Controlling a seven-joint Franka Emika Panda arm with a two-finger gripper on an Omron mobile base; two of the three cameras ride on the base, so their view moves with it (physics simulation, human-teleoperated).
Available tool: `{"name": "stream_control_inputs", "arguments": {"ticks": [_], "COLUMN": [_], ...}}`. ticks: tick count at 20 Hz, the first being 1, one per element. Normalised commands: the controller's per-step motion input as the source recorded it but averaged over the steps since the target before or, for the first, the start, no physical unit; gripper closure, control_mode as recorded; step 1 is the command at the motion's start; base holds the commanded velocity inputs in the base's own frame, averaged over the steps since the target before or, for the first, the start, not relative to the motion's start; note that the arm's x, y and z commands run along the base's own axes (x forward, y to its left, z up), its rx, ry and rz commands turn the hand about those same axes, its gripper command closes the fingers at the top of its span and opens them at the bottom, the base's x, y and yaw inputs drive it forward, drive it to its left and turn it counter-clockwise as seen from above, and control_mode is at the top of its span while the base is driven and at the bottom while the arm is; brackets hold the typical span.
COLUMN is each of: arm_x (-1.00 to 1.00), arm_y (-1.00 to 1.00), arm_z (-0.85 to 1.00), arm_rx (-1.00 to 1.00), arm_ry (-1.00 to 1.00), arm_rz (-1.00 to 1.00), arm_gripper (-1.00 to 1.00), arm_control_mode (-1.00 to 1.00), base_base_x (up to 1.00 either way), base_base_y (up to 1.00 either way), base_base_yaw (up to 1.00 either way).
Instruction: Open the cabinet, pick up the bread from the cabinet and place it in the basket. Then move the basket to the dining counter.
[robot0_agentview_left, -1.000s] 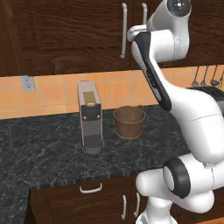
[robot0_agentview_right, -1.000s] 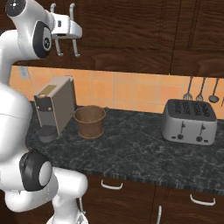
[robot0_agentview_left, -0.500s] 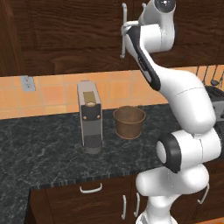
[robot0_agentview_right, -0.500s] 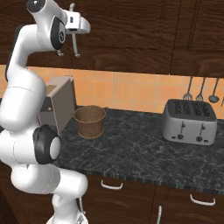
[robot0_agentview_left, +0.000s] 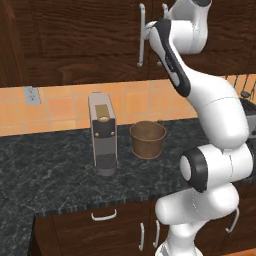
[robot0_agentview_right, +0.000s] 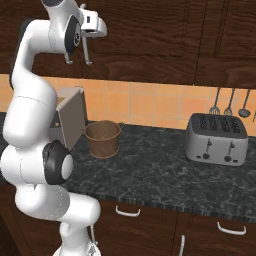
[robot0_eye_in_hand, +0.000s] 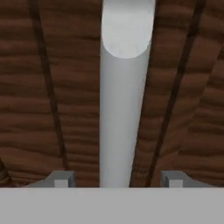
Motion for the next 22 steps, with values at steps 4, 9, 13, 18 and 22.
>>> {"name": "stream_control_inputs", "arguments": {"ticks": [4,9,13,18,22], "arm_x": [0.35,0.05,-0.14,-0.36,-0.86], "arm_y": [-0.02,0.0,0.02,-0.02,-0.53], "arm_z": [-0.05,-0.37,-0.38,-0.39,-0.11], "arm_rx": [0.0,-0.09,-0.08,-0.03,0.03], "arm_ry": [-0.09,-0.28,-0.25,-0.12,-0.04], "arm_rz": [0.13,0.03,-0.01,-0.02,0.01], "arm_gripper": [1.0,1.0,1.0,1.0,1.0], "arm_control_mode": [-1.0,-1.0,-1.0,-1.0,-1.0], "base_base_x": [0.0,0.0,0.0,0.0,0.0], "base_base_y": [0.0,0.0,0.0,0.0,0.0], "base_base_yaw": [0.0,0.0,0.0,0.0,0.0]}}
